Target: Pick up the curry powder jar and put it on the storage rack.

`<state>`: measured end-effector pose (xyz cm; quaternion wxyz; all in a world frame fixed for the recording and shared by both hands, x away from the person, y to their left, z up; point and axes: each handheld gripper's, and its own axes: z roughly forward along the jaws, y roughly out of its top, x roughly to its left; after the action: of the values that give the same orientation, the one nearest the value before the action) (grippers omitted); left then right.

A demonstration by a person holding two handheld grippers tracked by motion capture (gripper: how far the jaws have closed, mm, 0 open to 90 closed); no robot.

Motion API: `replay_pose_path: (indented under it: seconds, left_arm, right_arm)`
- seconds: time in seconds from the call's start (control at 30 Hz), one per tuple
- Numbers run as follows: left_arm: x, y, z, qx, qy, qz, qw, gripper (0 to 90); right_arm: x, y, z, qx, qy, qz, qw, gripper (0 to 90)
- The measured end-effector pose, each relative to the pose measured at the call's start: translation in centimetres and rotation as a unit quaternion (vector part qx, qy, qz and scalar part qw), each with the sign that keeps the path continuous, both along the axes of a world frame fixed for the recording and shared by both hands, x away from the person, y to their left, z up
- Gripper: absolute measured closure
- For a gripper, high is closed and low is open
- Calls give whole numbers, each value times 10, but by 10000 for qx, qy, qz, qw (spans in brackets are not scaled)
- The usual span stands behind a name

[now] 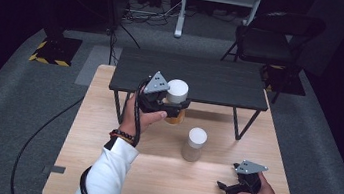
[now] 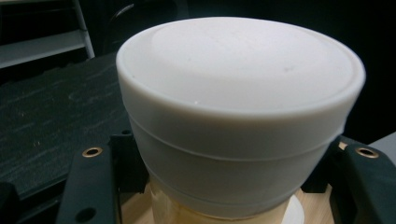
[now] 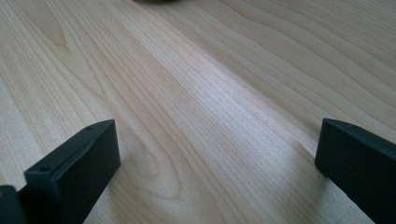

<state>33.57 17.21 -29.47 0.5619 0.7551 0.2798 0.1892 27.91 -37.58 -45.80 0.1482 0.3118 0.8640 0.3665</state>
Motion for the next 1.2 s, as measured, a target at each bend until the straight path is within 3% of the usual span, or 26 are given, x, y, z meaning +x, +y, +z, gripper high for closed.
replay_pose_path:
  seconds: [0.37, 0.63, 0.77, 1.0, 1.2]
  left_arm:
    - [5, -2, 26, -57, -192, 7, 9998, 350]
    - [11, -3, 34, -105, -265, 116, 9995, 349]
    - [16, -8, 41, -24, -310, 208, 9993, 349]
    - [27, -17, 42, -64, -301, 347, 9989, 349]
    - [34, -26, 43, 2, -412, 508, 9979, 349]
  right_arm:
    - [0, 0, 0, 3, -6, 2, 10000, 0]
    - [0, 0, 0, 3, -7, 3, 10000, 0]
    - [0, 0, 0, 4, -2, -1, 10000, 0]
    - [0, 0, 0, 5, -2, 0, 10000, 0]
    - [0, -1, 0, 5, -7, 46, 10000, 0]
